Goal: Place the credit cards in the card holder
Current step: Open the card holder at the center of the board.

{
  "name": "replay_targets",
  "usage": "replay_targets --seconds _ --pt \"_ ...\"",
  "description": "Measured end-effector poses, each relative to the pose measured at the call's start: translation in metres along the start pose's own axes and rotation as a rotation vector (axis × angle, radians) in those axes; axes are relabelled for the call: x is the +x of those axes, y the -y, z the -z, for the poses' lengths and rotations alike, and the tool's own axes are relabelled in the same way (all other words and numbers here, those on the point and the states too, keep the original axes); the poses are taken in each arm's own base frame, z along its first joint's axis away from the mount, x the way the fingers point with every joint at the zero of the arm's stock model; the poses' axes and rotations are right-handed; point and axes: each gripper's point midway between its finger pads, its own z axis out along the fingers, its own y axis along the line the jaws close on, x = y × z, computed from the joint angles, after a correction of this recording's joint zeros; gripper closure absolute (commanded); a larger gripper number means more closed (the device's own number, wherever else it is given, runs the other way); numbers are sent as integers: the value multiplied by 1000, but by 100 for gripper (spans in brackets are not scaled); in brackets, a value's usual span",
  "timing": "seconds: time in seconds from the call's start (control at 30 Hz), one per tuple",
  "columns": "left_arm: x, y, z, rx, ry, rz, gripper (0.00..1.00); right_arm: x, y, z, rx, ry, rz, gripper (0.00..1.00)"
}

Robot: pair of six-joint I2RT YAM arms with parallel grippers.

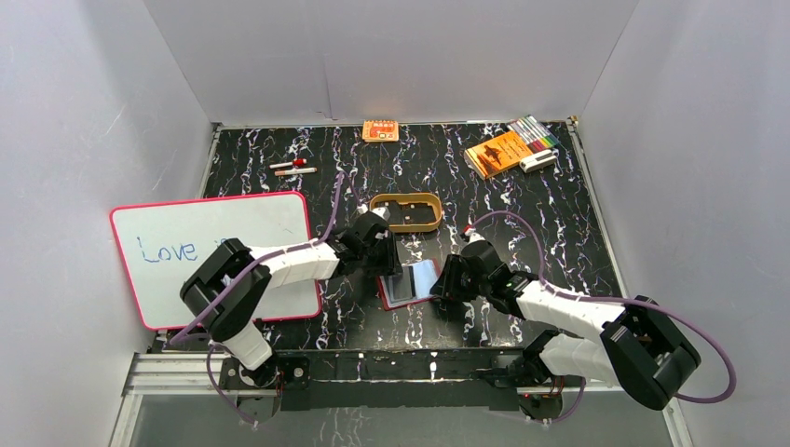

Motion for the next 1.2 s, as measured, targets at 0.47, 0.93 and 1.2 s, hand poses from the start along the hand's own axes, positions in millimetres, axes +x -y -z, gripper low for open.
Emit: replay_targets --seconds 0.47,0.93,1.2 --pt "-14 6 17 12 37 12 52 -9 -13 3 -53 38 -9 56" --pt "-14 18 30 74 36 45 55 -9 -27 -1 -123 23 -3 69" --pt "3 2 5 25 -30 49 60 -10 -36 0 -171 27 -12 82"
